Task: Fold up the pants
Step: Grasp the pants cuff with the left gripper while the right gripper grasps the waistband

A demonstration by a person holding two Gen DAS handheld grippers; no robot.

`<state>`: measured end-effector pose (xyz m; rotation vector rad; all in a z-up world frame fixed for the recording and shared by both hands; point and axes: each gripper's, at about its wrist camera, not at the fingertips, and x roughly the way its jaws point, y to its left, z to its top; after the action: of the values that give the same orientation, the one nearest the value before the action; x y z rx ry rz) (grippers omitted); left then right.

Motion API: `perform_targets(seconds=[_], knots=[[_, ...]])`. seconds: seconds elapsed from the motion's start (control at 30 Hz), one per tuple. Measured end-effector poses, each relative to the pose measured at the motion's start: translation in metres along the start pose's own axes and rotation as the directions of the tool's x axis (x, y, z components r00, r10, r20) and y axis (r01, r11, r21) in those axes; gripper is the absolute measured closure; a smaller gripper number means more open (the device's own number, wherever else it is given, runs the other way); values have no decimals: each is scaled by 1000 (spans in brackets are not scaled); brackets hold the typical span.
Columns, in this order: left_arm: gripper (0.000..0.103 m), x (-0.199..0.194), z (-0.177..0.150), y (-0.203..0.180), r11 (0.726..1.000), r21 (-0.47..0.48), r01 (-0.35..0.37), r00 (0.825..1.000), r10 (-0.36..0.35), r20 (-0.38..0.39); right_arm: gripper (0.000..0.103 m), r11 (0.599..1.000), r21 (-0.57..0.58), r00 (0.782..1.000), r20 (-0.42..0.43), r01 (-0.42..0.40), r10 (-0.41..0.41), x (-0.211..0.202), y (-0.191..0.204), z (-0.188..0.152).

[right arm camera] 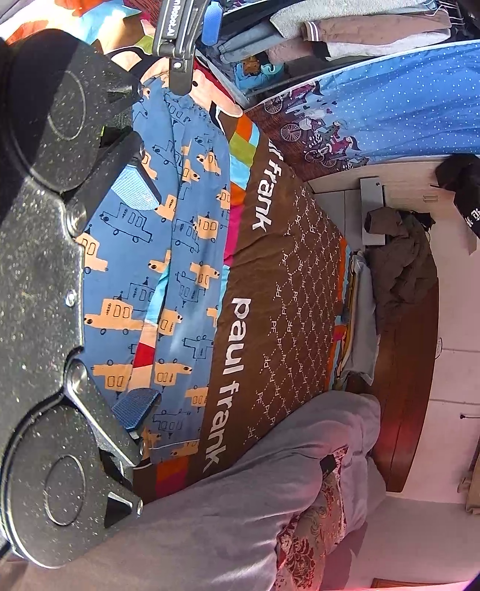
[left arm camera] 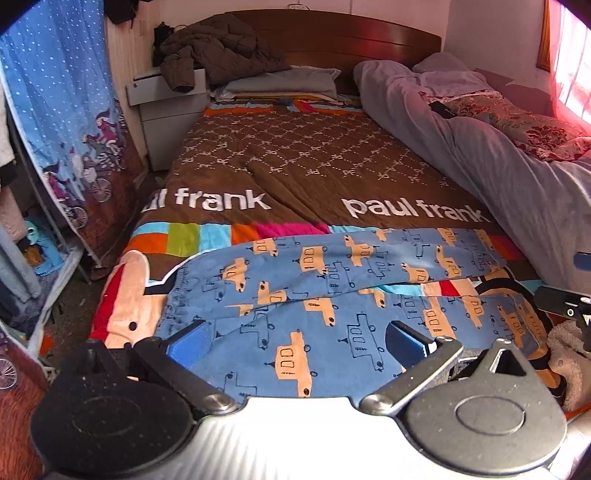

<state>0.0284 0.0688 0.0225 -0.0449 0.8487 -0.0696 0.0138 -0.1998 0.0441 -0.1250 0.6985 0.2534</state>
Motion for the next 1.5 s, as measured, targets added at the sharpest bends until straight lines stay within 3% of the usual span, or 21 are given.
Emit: perform_targets(seconds=[0.07, 0.13, 0.37, 0.5, 0.6, 0.77, 0.9, 0.97, 1.17, 1.33, 1.4, 1.5], knots=[[0, 16, 4, 20, 992, -38, 119, 993, -119, -20, 1, 999, -31, 999, 14, -42, 43, 14, -2, 6], [0, 34, 9, 39, 980, -75, 183, 981, -187, -51, 1, 992, -60, 993, 37, -109, 111, 31, -4, 11], [0, 104, 40, 75, 991, 113, 68, 998, -68, -3, 1, 963, -177, 979, -3, -203, 206, 121, -5, 49], [0, 152, 67, 92, 978, 180, 107, 994, -103, -31, 1, 939, -231, 966, -109, -255, 235, 189, -11, 75], [0, 190, 82, 102, 967, 224, 122, 991, -106, -85, 3, 913, -205, 926, -217, -353, 310, 242, -16, 90], [4, 241, 97, 127, 943, 248, 221, 970, -186, -157, 6, 845, -202, 857, -273, -496, 438, 302, -15, 121], [11, 267, 104, 152, 903, 269, 334, 939, -295, -176, 9, 784, -238, 810, -309, -573, 499, 342, -15, 143], [13, 279, 106, 159, 886, 274, 374, 924, -331, -189, 14, 757, -251, 785, -355, -603, 507, 363, -13, 148], [24, 310, 112, 164, 834, 303, 460, 881, -386, -275, 42, 663, -262, 686, -501, -701, 528, 418, -7, 140], [34, 328, 119, 162, 799, 306, 518, 841, -411, -350, 66, 608, -290, 638, -591, -739, 494, 445, -5, 123], [35, 332, 122, 161, 789, 296, 538, 827, -426, -368, 66, 593, -283, 619, -609, -754, 496, 452, -4, 119], [35, 336, 123, 159, 766, 270, 583, 788, -453, -416, 67, 588, -263, 602, -618, -765, 506, 456, -5, 119]])
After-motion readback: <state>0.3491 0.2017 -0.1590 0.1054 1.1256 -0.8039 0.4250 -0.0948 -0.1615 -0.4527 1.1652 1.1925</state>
